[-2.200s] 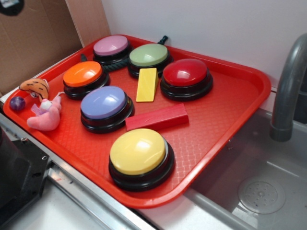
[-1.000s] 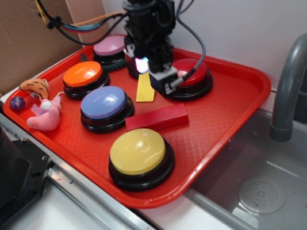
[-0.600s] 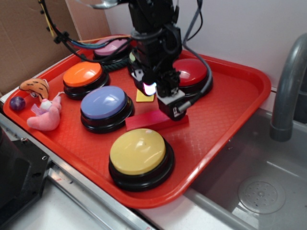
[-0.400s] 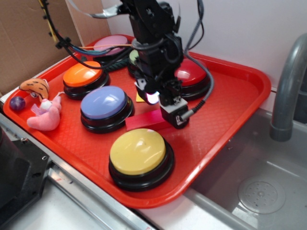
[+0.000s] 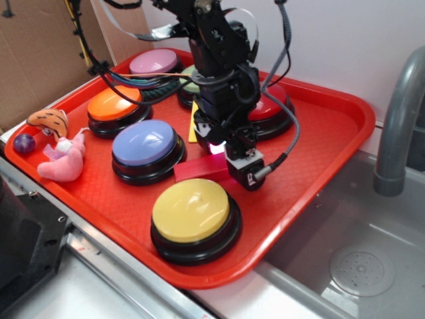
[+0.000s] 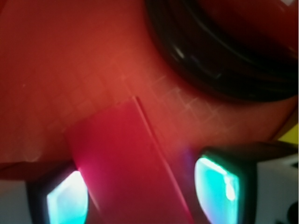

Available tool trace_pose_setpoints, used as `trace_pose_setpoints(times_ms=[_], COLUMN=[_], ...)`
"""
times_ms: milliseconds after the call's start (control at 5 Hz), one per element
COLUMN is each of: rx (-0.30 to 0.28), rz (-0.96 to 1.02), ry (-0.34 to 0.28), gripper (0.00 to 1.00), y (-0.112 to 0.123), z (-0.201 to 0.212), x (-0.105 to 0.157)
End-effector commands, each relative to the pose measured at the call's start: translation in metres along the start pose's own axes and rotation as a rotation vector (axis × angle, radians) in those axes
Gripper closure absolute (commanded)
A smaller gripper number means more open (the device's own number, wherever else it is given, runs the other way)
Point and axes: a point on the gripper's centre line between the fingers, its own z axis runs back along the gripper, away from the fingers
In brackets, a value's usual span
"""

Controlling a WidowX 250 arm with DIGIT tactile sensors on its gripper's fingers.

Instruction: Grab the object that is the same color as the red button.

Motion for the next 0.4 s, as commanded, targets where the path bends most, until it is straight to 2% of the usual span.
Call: trace_pose_setpoints(times_ms=[0, 200], rx=[0.031, 0.042], rz=[-0.014, -0.049], ry=[-0.063, -0.048], gripper=[1.0, 1.0], y=[-0.008, -0.005], z=[0.007, 0.019], x=[0.007, 0.007])
